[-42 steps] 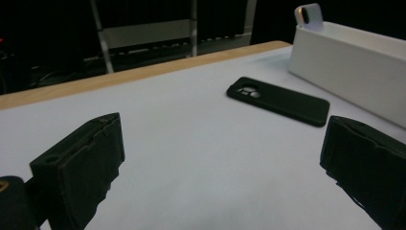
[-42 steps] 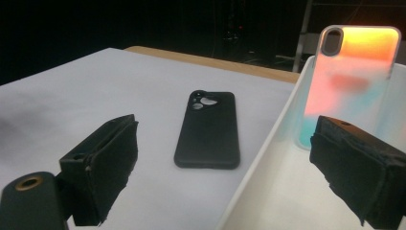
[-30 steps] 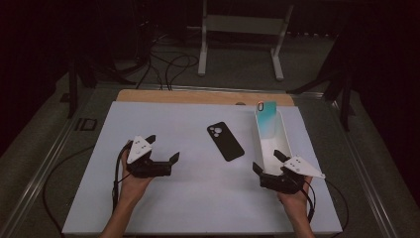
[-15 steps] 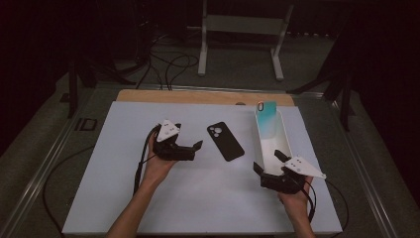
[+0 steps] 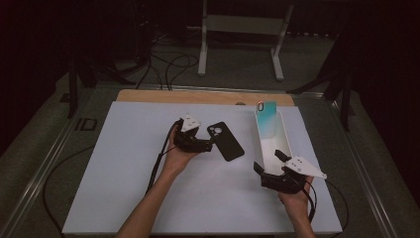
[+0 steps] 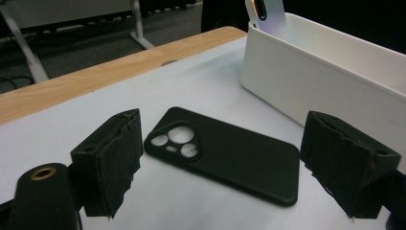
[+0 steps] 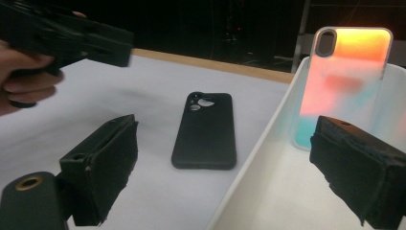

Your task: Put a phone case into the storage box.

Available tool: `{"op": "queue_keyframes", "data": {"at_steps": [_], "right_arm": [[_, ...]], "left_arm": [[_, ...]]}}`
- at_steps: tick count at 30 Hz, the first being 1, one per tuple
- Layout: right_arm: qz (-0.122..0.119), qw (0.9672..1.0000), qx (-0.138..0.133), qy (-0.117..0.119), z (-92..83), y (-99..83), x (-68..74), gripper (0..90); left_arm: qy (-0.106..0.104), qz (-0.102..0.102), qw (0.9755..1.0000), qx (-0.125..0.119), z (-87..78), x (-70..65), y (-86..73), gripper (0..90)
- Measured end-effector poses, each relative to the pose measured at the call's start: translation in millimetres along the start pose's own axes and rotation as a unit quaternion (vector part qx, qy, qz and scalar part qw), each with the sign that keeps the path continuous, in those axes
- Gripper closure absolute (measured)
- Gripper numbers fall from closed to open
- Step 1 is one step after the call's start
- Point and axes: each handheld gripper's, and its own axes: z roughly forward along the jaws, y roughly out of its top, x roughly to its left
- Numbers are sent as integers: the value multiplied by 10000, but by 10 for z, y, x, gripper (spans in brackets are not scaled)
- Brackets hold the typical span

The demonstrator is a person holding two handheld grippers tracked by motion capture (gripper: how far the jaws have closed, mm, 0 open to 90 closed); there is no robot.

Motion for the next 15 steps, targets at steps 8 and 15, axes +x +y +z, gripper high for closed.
{"op": "queue_keyframes", "data": {"at_steps": [8, 15], "right_arm": [[36, 10000, -36, 2, -19, 8, -14, 92], [52, 10000, -47, -11, -27, 18, -23, 93]], "left_arm": [[-102, 104, 9998, 99, 321, -90, 48, 416], [-290, 266, 9991, 176, 523, -164, 60, 581]]}}
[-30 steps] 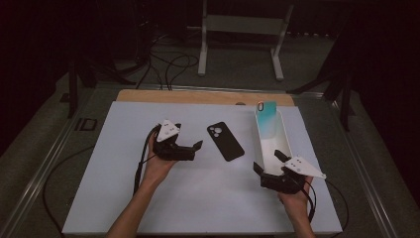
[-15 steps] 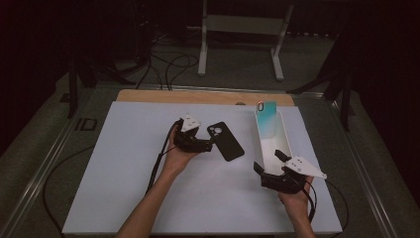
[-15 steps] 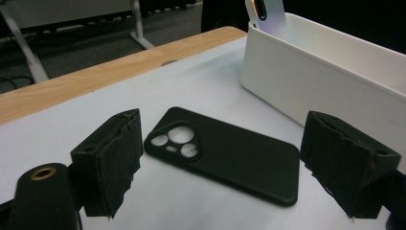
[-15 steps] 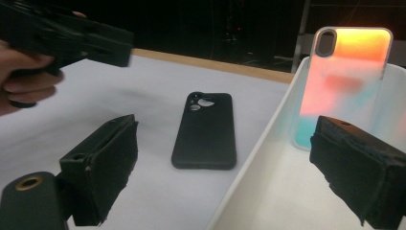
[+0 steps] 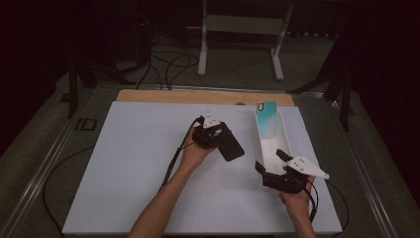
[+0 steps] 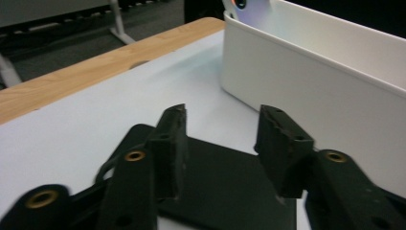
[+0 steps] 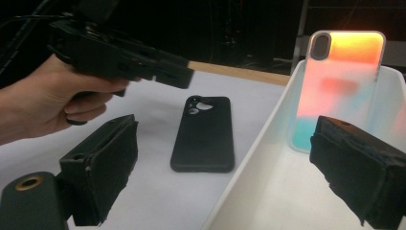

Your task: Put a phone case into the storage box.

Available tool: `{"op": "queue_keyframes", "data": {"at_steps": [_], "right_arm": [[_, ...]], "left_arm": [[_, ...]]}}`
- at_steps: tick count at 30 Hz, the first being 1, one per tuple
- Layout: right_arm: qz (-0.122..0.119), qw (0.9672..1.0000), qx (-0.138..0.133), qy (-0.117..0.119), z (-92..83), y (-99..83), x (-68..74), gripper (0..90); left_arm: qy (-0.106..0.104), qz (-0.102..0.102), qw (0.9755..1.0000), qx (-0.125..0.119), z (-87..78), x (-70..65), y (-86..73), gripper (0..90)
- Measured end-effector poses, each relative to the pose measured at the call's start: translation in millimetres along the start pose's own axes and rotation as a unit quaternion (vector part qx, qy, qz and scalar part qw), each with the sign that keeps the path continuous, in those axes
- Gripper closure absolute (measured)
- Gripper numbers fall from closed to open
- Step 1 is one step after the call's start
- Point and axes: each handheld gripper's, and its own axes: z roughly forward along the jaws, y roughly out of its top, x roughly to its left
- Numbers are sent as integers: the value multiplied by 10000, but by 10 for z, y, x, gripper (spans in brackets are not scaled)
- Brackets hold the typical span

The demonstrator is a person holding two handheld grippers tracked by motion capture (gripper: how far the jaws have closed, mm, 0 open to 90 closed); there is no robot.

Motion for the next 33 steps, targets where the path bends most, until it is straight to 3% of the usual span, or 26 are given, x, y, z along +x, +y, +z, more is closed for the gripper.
{"op": "queue_keyframes", "data": {"at_steps": [15, 18, 33], "right_arm": [[-23, 10000, 25, -2, 13, -6, 12, 93], [-17, 10000, 18, 3, 10, -5, 8, 92], [-26, 10000, 20, -19, 6, -13, -4, 93]], "left_arm": [[-179, -75, 9993, 315, 378, -100, -41, 895], [-206, -26, 9991, 369, 441, -139, -51, 900], [-296, -263, 9980, 495, 648, -267, -146, 900]]}}
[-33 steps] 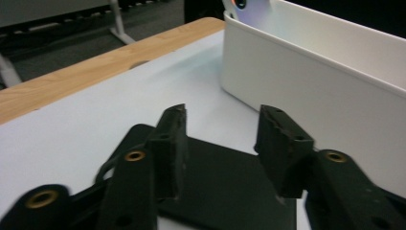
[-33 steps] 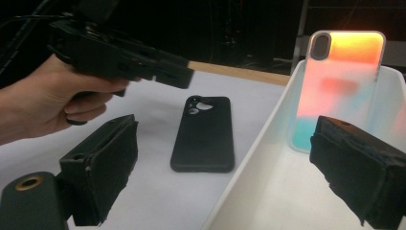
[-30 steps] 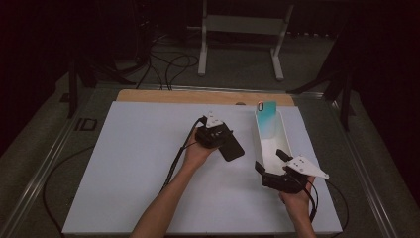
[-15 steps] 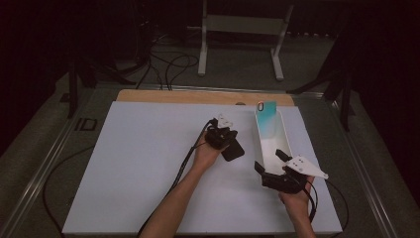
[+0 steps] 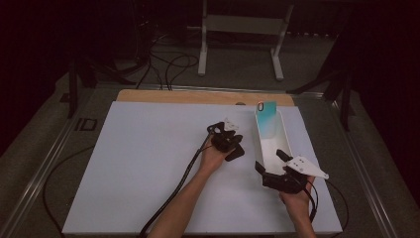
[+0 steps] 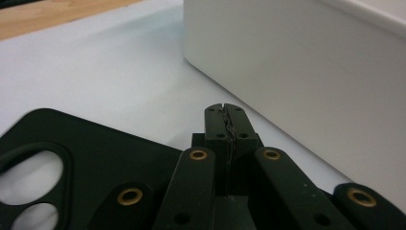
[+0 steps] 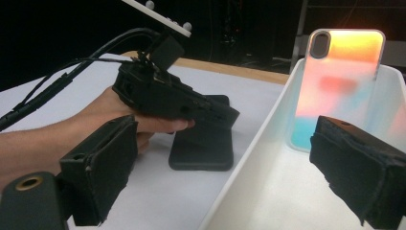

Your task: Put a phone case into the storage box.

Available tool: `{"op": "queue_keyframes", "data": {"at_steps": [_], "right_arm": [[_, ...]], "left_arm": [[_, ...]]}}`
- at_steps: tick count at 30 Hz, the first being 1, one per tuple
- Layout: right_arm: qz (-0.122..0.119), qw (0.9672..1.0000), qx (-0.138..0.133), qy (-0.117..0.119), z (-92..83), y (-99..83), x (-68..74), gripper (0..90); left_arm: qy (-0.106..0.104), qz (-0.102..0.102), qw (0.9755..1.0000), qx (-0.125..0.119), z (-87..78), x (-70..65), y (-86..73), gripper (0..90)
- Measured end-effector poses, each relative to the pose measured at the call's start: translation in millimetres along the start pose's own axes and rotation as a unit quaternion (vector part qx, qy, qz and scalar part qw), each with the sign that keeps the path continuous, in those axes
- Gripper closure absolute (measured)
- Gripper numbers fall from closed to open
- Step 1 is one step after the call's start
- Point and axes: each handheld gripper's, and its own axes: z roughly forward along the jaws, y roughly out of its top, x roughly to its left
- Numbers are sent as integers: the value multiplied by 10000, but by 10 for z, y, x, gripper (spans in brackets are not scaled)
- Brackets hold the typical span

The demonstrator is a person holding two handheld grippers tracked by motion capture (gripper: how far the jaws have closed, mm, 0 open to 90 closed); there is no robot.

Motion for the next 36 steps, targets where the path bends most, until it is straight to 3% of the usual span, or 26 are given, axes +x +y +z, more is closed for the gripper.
{"op": "queue_keyframes", "data": {"at_steps": [16, 23, 31, 36], "right_arm": [[-21, 10000, -2, -19, -2, -5, -7, 93], [-24, 10000, 7, -20, -7, -11, -7, 93], [-25, 10000, 17, -14, -5, -19, -5, 93], [-27, 10000, 42, -16, 7, -25, 4, 93]], "left_arm": [[-44, 50, 9991, 413, 182, -153, -13, 900], [35, 66, 9981, 607, 218, -189, -23, 900], [184, 149, 9960, 865, 72, -139, -48, 900], [372, -67, 9954, 886, -136, 8, -147, 900]]}}
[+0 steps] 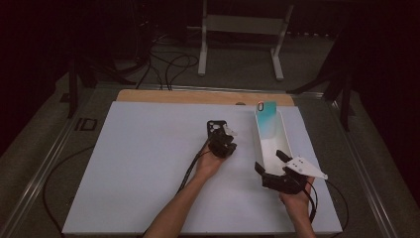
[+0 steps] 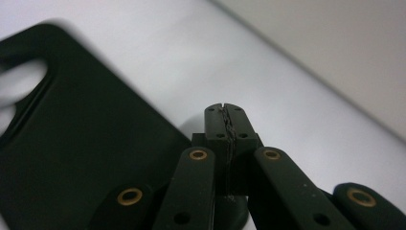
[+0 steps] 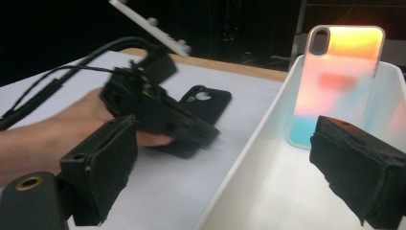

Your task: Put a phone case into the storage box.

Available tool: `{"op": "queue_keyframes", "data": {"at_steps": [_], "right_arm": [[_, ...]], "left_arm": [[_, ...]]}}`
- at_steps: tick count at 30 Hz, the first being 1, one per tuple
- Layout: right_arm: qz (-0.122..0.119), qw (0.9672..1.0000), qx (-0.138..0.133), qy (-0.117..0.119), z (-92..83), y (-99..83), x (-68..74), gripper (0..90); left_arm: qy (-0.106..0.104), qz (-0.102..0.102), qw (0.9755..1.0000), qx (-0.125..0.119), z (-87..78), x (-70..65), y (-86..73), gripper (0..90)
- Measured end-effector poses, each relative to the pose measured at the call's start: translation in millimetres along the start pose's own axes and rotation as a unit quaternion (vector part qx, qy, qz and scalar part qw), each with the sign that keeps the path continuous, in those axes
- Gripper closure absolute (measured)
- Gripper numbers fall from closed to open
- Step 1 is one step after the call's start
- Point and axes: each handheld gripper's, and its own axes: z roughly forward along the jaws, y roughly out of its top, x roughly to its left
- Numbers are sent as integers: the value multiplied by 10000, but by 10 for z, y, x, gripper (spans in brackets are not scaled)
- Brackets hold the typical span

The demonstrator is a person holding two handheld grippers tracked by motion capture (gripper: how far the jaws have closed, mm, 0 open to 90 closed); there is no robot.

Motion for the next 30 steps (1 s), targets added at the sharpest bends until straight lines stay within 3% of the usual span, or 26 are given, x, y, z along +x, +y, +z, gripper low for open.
{"op": "queue_keyframes", "data": {"at_steps": [6, 13, 15, 19, 23, 27, 30], "right_arm": [[-43, 10000, 27, 8, 17, -1, 21, 93], [-53, 10000, 56, 1, 29, -5, 23, 93], [-53, 10000, 59, 11, 33, -6, 22, 93], [-57, 10000, 79, 9, 45, -13, 22, 93], [-84, 9999, 89, 33, 44, -14, 19, 93], [-56, 9999, 129, 53, 34, -17, -6, 93], [-69, 9998, 174, 44, 31, -10, -26, 93]], "left_arm": [[269, -307, 9992, -8, -217, 253, -173, 900], [685, -717, 9951, -1, -389, 568, -338, 900], [629, -861, 9943, -74, -407, 625, -375, 900], [656, -740, 9951, -71, -413, 613, -381, 900], [423, -611, 9969, -269, -508, 595, -416, 876], [309, -478, 9965, -614, -816, 596, -518, 816], [289, -353, 9948, -915, -1164, 626, -626, 698]]}}
